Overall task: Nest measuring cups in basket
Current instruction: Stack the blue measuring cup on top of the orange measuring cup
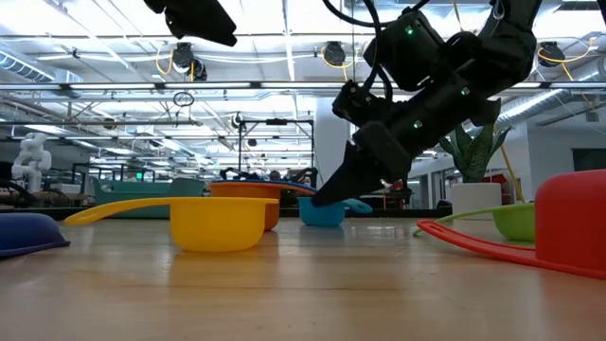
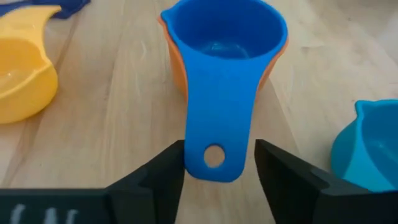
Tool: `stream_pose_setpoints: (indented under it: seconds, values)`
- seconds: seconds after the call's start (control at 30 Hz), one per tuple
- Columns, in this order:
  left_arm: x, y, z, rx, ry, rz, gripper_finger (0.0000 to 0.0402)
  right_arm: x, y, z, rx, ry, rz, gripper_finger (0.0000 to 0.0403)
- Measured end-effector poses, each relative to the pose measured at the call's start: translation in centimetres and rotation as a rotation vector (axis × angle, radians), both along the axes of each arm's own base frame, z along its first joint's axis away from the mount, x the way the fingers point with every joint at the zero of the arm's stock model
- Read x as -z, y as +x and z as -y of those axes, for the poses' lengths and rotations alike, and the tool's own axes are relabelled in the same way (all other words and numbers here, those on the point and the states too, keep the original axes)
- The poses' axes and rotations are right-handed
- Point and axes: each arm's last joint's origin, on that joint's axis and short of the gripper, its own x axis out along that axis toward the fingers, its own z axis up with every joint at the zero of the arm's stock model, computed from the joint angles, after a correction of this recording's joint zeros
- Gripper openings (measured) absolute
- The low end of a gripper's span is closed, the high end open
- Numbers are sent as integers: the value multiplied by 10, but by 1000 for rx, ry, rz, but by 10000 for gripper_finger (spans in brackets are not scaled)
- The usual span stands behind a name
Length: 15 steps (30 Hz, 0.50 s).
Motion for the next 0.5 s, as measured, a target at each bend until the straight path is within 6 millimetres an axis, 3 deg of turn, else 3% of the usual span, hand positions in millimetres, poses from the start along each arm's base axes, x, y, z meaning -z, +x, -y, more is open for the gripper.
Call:
stream_pose_setpoints:
  seconds: [0.27,0.5]
  values:
    - [0,0,0,0,-1,0,172,0,0,1,2,1,2,122]
    - [0,0,0,-2,-3,1,172,0,0,1,2,1,2,139]
